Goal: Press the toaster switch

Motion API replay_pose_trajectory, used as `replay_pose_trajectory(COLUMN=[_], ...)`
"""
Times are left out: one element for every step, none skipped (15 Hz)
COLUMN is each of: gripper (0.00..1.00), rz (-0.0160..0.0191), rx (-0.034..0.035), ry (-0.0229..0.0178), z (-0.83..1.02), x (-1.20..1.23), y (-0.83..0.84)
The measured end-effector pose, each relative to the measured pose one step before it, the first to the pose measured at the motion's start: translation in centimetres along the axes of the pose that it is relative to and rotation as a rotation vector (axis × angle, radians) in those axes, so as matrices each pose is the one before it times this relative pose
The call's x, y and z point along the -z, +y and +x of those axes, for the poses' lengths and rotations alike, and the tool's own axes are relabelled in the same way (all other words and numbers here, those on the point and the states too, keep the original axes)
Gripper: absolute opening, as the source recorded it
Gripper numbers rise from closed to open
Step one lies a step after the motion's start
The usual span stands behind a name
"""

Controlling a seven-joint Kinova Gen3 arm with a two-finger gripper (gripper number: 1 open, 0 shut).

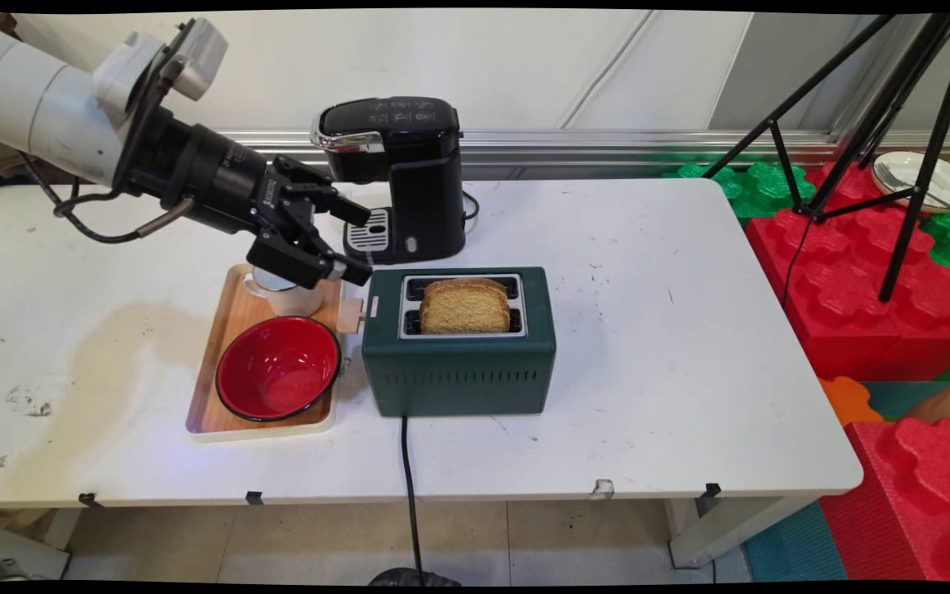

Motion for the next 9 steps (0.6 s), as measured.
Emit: replay_pose_trajectory(gripper=[1.00,1.00,1.00,1.00,1.00,1.00,1.00,1.00,1.00], rz=[0.00095,0.00114,-0.00034,-0.00014,-0.00013,-0.00001,0.00039,0.00028,0.00033], rx=[-0.00452,-0.00498,-0.00637,-0.00797,-0.00618,-0.00270,-0.00383,-0.00283,-0.00333], ry=[-0.00018,-0.00010,0.00083,0.00015,-0.00026,-0.00120,-0.00202,-0.00271,-0.00310], z=[-0.308,-0.307,-0.240,-0.270,-0.209,-0.124,-0.184,-0.134,-0.154], x=[0.126,0.089,0.025,-0.023,-0.047,-0.056,-0.089,-0.078,-0.062], y=[-0.133,-0.140,-0.106,-0.100,-0.080,-0.049,-0.081,-0.062,-0.062])
